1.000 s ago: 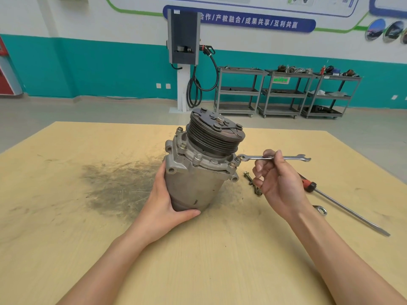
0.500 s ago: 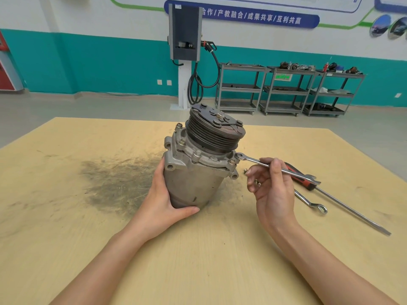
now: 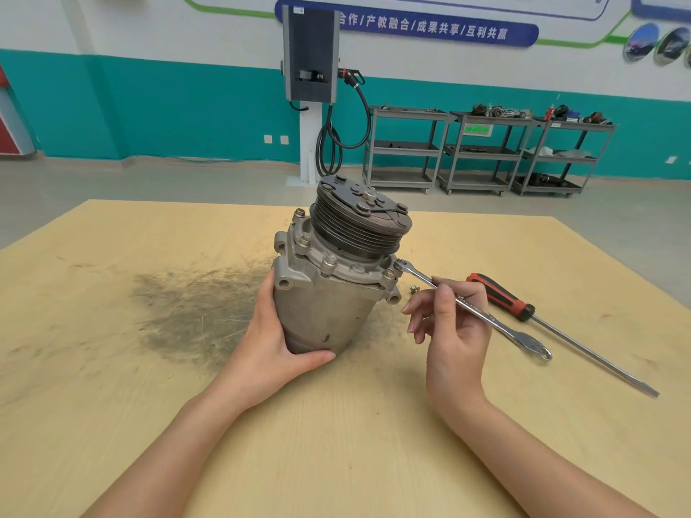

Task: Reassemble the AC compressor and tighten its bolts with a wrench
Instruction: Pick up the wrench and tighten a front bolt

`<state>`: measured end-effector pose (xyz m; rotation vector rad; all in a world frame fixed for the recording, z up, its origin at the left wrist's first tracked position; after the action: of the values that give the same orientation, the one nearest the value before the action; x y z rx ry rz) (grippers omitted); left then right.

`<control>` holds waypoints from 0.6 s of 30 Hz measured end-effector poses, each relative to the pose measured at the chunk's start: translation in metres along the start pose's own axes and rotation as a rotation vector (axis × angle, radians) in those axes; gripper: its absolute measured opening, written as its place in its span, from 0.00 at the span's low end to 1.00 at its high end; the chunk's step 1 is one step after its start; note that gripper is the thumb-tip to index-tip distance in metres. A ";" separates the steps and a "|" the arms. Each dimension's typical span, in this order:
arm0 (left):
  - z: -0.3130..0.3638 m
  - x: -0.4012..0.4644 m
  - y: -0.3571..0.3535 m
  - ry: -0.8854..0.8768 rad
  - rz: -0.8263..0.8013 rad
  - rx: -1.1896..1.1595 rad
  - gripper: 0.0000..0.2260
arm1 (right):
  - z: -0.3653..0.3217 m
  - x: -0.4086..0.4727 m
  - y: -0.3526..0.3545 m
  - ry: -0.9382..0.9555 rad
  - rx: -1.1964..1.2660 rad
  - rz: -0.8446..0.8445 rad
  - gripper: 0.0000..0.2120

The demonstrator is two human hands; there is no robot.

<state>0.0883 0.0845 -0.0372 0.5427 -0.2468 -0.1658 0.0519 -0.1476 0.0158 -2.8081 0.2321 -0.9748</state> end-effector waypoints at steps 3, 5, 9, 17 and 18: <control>-0.001 0.000 0.000 0.004 0.002 0.009 0.54 | -0.005 -0.001 0.000 0.059 -0.071 -0.011 0.06; -0.002 0.000 0.000 0.009 0.003 0.015 0.54 | -0.008 -0.003 -0.002 0.110 -0.153 -0.037 0.06; 0.000 0.000 0.000 -0.003 0.010 0.011 0.54 | -0.011 -0.005 -0.007 0.174 -0.320 -0.063 0.06; 0.001 -0.001 0.001 0.002 0.012 0.016 0.56 | -0.030 -0.009 -0.020 0.441 -0.799 -0.107 0.12; 0.001 0.000 0.001 0.001 0.011 0.016 0.55 | -0.031 -0.009 -0.021 0.450 -0.814 -0.111 0.14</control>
<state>0.0877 0.0848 -0.0363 0.5576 -0.2503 -0.1530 0.0279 -0.1282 0.0388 -3.2467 0.6651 -1.8935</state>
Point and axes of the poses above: each hand's wrist, its own x-axis towards the middle knuckle, its own y-axis out of the back of the hand, z = x × y, the point moved 7 cm from there along x, towards the middle knuckle, and after that the axes turned 8 degrees about -z, right-handed, at the moved point
